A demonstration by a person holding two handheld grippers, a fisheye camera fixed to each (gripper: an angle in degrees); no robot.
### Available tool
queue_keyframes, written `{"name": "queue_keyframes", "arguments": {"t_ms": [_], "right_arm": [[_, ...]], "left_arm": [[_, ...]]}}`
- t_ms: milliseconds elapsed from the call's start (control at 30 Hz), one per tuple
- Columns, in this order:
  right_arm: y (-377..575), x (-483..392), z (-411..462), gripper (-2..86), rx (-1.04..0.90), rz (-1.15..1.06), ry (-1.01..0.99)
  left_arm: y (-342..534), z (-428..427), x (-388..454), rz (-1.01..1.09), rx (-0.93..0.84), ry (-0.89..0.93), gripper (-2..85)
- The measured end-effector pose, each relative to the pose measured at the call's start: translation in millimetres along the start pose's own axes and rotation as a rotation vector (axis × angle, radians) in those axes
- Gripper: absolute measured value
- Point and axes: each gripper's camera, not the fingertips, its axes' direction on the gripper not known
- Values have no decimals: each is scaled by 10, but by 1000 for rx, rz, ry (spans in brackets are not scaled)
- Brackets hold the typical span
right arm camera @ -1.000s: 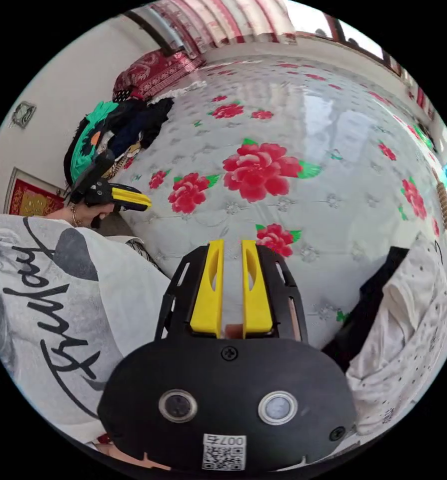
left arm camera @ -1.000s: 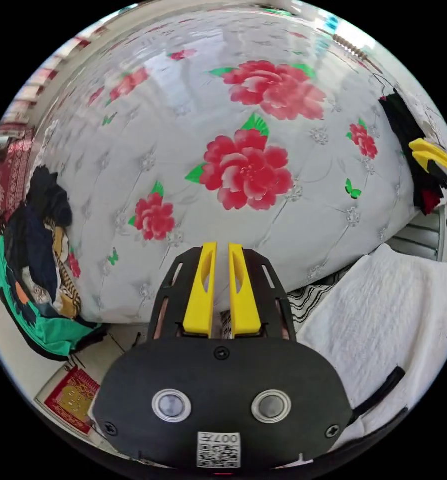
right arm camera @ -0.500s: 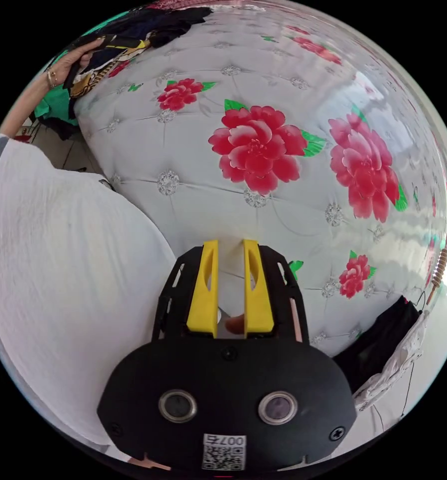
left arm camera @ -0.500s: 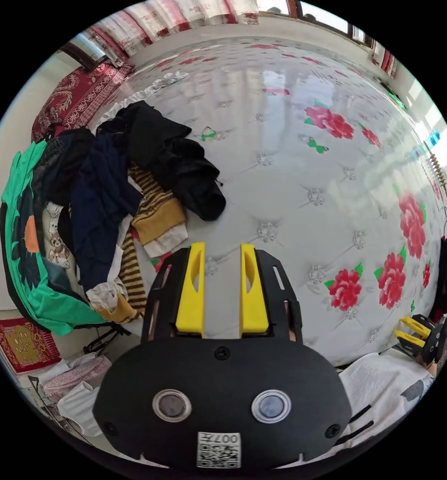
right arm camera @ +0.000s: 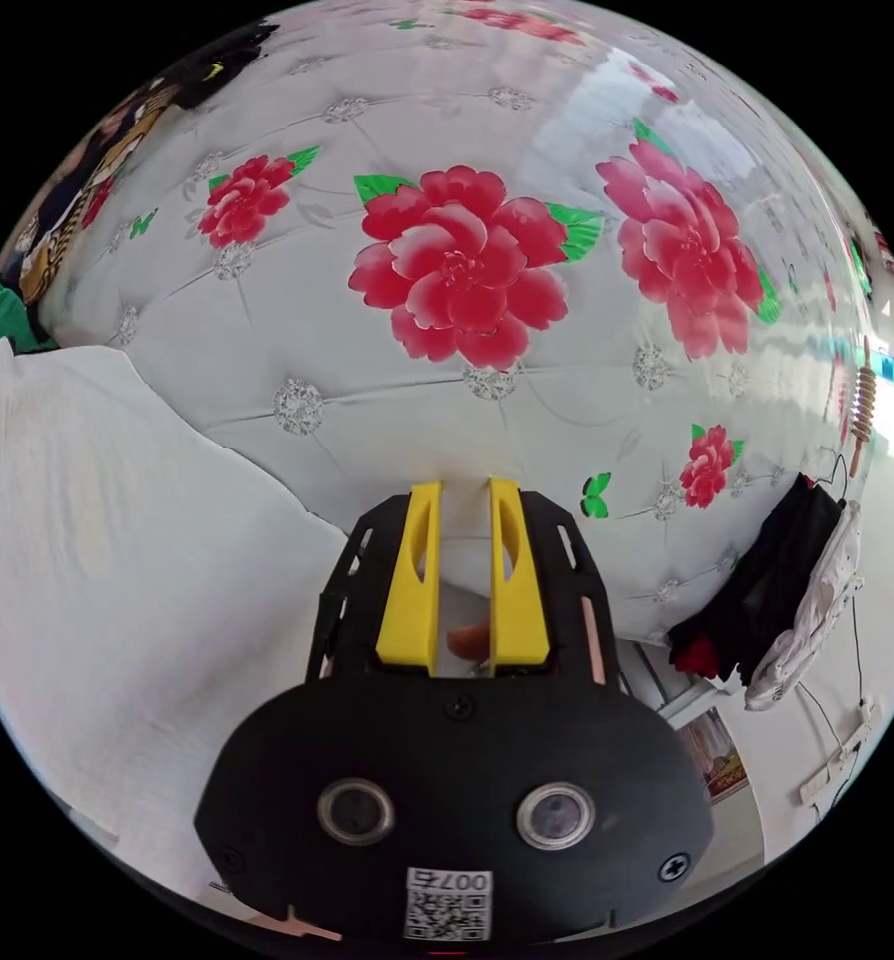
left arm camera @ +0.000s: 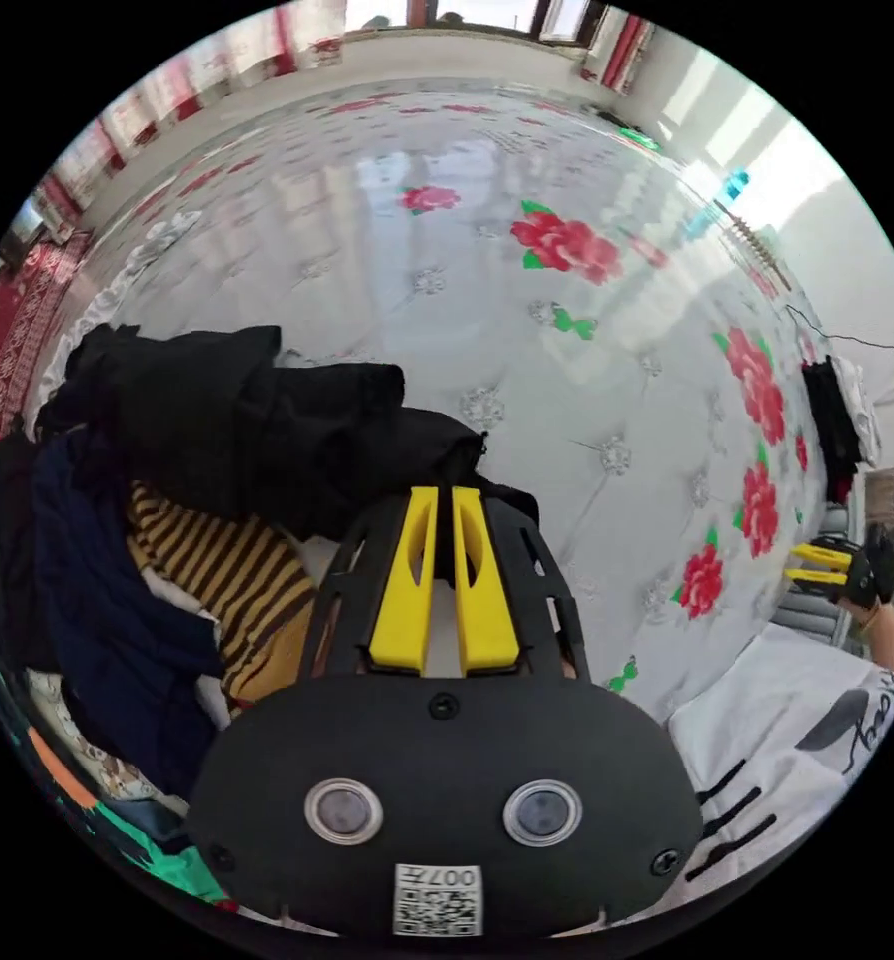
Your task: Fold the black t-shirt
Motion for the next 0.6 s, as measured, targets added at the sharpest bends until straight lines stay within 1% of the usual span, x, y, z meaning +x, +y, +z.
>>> {"name": "queue_keyframes", "arguments": {"t_ms": [33,67,100,133,200,233,300,367,400,467,533,600], "right_arm": [[-37,-33,11,36,-8,4,-3],[-74,-67,23,34,-19,0,-5],[-92,-83,29,32,-25,-3,-6],[-120,-117,41,29,-34,-12,-7],[-150,-158,58,23,-47,-29,-13],[-167,-174,68,19,-61,-40,-25],[-162,-173,46,12,-43,-22,-74],[-71,-138,-135,6,117,53,-134],[-40,-134,-190,6,163,61,-157],[89,-144,-401,14,361,87,-206],[140,-204,-497,23,452,55,-212],[144,-298,-572,33,538,37,-206]], "left_arm": [[76,-11,226,112,-2,116,7],[126,-14,373,176,-4,162,7],[254,-12,719,313,-15,223,8],[420,7,1080,439,-31,248,11],[689,62,1527,566,-55,220,17],[848,103,1708,594,-65,185,23],[1026,132,1763,564,-82,188,32],[1118,69,1549,499,-91,190,42],[1163,-14,1321,430,-76,179,47],[1246,-137,957,332,-54,181,49],[1383,-229,553,241,-52,97,52],[1480,-267,322,178,-77,2,57]]}}
